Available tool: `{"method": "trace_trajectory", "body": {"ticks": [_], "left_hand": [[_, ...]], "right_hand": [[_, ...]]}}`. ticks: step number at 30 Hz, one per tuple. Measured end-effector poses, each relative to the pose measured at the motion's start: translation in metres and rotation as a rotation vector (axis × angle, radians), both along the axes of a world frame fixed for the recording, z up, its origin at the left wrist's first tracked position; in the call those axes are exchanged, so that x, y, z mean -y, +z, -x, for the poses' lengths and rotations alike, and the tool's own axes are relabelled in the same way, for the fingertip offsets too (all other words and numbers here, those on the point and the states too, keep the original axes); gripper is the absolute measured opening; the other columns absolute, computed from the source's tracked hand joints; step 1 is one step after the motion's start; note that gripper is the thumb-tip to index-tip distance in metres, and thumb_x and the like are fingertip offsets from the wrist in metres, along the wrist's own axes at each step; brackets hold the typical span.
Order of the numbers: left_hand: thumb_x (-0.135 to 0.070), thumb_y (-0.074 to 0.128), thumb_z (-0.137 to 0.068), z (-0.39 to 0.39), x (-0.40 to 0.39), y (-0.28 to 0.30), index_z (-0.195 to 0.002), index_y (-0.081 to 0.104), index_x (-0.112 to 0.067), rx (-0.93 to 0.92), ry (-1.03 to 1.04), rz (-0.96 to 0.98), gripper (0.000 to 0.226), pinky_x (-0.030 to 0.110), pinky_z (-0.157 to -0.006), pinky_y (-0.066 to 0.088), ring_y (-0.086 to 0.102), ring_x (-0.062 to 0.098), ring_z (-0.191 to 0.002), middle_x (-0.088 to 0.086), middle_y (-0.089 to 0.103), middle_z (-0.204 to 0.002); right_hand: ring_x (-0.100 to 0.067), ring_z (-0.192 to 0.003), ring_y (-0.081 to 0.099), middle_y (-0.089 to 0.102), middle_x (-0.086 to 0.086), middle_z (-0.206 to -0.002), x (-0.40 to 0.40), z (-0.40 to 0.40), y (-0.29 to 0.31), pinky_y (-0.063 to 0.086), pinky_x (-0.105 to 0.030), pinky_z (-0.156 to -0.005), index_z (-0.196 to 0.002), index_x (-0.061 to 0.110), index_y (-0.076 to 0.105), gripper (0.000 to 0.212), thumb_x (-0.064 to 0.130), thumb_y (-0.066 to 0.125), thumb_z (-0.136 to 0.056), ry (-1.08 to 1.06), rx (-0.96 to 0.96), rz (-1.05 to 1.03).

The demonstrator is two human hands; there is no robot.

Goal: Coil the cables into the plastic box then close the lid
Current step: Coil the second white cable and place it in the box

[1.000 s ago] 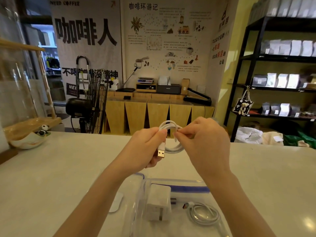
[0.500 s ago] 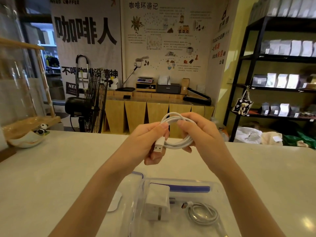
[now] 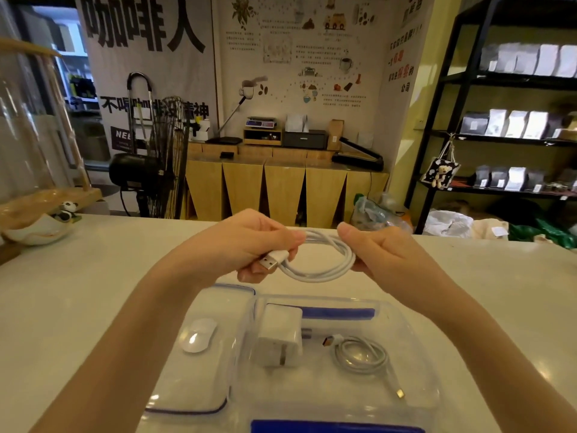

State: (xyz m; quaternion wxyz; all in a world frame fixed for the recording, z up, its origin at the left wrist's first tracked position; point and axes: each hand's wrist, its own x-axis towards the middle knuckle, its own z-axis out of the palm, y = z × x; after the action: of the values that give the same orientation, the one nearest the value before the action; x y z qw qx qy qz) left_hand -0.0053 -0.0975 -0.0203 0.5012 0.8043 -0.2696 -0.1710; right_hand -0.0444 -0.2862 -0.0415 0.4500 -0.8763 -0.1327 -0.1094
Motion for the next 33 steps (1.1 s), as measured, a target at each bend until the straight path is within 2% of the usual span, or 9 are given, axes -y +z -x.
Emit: {"method": "trace_trajectory", "body": {"ticks": [4, 7, 9, 12, 15, 19, 27, 31, 33], "left_hand": [[-0.04, 0.046, -0.087, -0.001, 0.018, -0.02, -0.067, 0.059, -0.022, 0.041, -0.03, -0.283, 0.03, 0.016, -0.047, 0.037, 0.043, 0.005, -0.043, -0.009, 0.05, -0.048], [-0.04, 0.042, -0.089, 0.003, 0.026, -0.032, -0.072, 0.058, -0.024, 0.068, -0.127, -0.453, 0.028, 0.02, -0.055, 0.036, 0.041, 0.008, -0.056, -0.006, 0.048, -0.062], [-0.04, 0.043, -0.088, 0.007, 0.032, -0.036, -0.071, 0.06, -0.025, 0.085, -0.15, -0.496, 0.029, 0.018, -0.056, 0.036, 0.042, 0.005, -0.055, -0.007, 0.049, -0.062], [-0.038, 0.048, -0.087, 0.012, 0.04, -0.043, -0.077, 0.065, -0.021, 0.096, -0.092, -0.495, 0.027, 0.019, -0.058, 0.041, 0.047, 0.005, -0.057, -0.003, 0.056, -0.066], [-0.034, 0.056, -0.083, 0.02, 0.044, -0.055, -0.092, 0.064, -0.021, 0.164, -0.012, -0.524, 0.017, 0.021, -0.064, 0.049, 0.058, 0.008, -0.067, -0.005, 0.061, -0.075], [-0.032, 0.065, -0.078, 0.035, 0.042, -0.066, -0.104, 0.061, -0.021, 0.234, 0.069, -0.506, 0.028, 0.027, -0.069, 0.054, 0.06, 0.01, -0.067, -0.007, 0.061, -0.077], [-0.027, 0.061, -0.082, 0.049, 0.05, -0.081, -0.103, 0.065, -0.013, 0.395, 0.052, -0.807, 0.025, 0.031, -0.078, 0.052, 0.059, 0.017, -0.082, 0.001, 0.058, -0.089], [-0.023, 0.06, -0.084, 0.046, 0.055, -0.085, -0.105, 0.064, -0.011, 0.392, 0.039, -0.91, 0.024, 0.03, -0.08, 0.052, 0.061, 0.02, -0.088, 0.008, 0.061, -0.103], [-0.023, 0.059, -0.084, 0.045, 0.055, -0.084, -0.105, 0.064, -0.011, 0.358, 0.026, -0.915, 0.025, 0.028, -0.081, 0.051, 0.061, 0.02, -0.089, 0.008, 0.063, -0.102]], "right_hand": [[0.0, -0.04, 0.048, 0.055, 0.013, -0.04, 0.021, 0.008, -0.014, 0.041, -0.011, -0.05, -0.059, 0.02, 0.067, 0.051, 0.055, 0.035, -0.078, 0.067, -0.314, 0.18], [-0.005, -0.064, 0.056, 0.065, 0.012, -0.065, 0.033, 0.012, -0.018, 0.046, -0.019, -0.065, -0.074, 0.023, 0.071, 0.048, 0.06, 0.043, -0.062, 0.182, -0.506, 0.299], [-0.007, -0.072, 0.06, 0.069, 0.006, -0.076, 0.038, 0.011, -0.02, 0.048, -0.02, -0.069, -0.085, 0.018, 0.072, 0.05, 0.056, 0.051, -0.06, 0.272, -0.588, 0.292], [-0.012, -0.072, 0.064, 0.072, 0.0, -0.078, 0.042, 0.01, -0.023, 0.051, -0.022, -0.066, -0.086, 0.014, 0.073, 0.038, 0.044, 0.059, -0.066, 0.313, -0.669, 0.21], [-0.017, -0.072, 0.065, 0.071, -0.009, -0.081, 0.044, 0.009, -0.026, 0.053, -0.024, -0.06, -0.092, 0.004, 0.07, 0.043, 0.04, 0.063, -0.069, 0.299, -0.712, 0.185], [-0.015, -0.069, 0.068, 0.072, -0.008, -0.079, 0.036, 0.008, -0.034, 0.055, -0.024, -0.055, -0.092, 0.004, 0.069, 0.022, 0.023, 0.065, -0.081, 0.241, -0.728, 0.277], [-0.02, -0.069, 0.072, 0.073, -0.006, -0.076, 0.016, 0.012, -0.048, 0.059, -0.023, -0.061, -0.096, 0.006, 0.067, 0.02, 0.018, 0.067, -0.08, 0.16, -0.74, 0.392], [-0.019, -0.073, 0.069, 0.064, 0.005, -0.072, 0.008, 0.014, -0.055, 0.058, -0.032, -0.075, -0.102, 0.01, 0.063, 0.029, 0.023, 0.069, -0.077, 0.118, -0.606, 0.462], [-0.021, -0.073, 0.068, 0.064, 0.002, -0.07, 0.005, 0.015, -0.058, 0.058, -0.034, -0.076, -0.1, 0.007, 0.063, 0.026, 0.019, 0.068, -0.078, 0.097, -0.601, 0.418]]}}
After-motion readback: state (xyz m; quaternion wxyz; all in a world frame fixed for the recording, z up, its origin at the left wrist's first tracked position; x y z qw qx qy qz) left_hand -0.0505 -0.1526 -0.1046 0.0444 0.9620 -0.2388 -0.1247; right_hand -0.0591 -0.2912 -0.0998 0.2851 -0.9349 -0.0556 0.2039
